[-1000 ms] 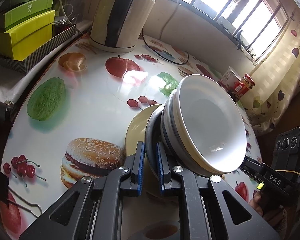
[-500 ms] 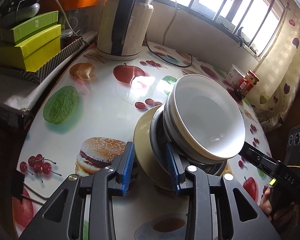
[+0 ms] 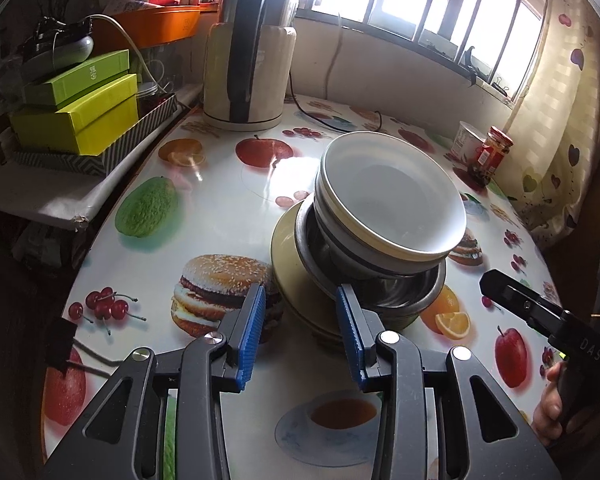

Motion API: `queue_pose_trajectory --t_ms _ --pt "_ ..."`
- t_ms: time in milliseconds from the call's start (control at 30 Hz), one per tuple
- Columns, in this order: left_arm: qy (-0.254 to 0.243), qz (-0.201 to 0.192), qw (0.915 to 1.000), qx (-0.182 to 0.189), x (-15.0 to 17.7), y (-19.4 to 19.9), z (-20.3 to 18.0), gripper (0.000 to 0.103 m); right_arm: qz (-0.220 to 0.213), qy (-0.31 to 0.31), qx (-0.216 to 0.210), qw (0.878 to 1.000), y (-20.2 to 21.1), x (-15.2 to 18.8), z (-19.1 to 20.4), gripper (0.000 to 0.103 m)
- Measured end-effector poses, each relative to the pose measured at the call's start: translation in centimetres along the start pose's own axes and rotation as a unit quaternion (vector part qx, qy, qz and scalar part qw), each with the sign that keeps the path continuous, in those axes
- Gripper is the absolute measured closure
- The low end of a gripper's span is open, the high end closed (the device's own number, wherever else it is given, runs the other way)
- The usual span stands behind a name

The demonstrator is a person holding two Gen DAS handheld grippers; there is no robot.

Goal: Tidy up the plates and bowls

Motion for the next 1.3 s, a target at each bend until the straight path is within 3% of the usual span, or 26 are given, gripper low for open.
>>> queue_pose_trajectory --t_ms 167,333,600,967,1300 --pt "-0.016 0.010 0.9995 -0.027 2.2 -0.2 -0.6 0.065 -0.009 0.018 0.032 0.999 1.1 1.3 0.2 0.040" --pt "-0.020 0.037 0.9987 -0.027 4.8 -1.2 -1.4 0.065 -0.004 0.050 0.083 0.995 1.3 3.4 0.1 0.038" --pt "-0.025 0.063 0.9965 -0.049 7.8 -2.3 -1.9 0.065 0.027 0.060 0.130 0.989 0.3 6.0 -1.0 0.034" --pt "-0.038 0.056 0.9956 -0.066 8.2 -2.2 -2.5 0.059 0.058 0.073 0.172 0.981 -1.1 8.4 -1.6 0.028" --pt "-0.040 0.047 0.9950 -0.079 8.4 -2.3 -2.9 0.055 0.047 0.072 0.203 0.976 -1.0 8.6 -2.1 0.019"
Point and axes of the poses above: each gripper's, at about its wrist camera, not at the fingertips, and y roughly against the way its jaws point, z to its left, x to its underside, the point moved 5 cm from there along -y, roughly the way its jaws point, and after that the axes turned 6 degrees about -y, right-handed, at the moved point
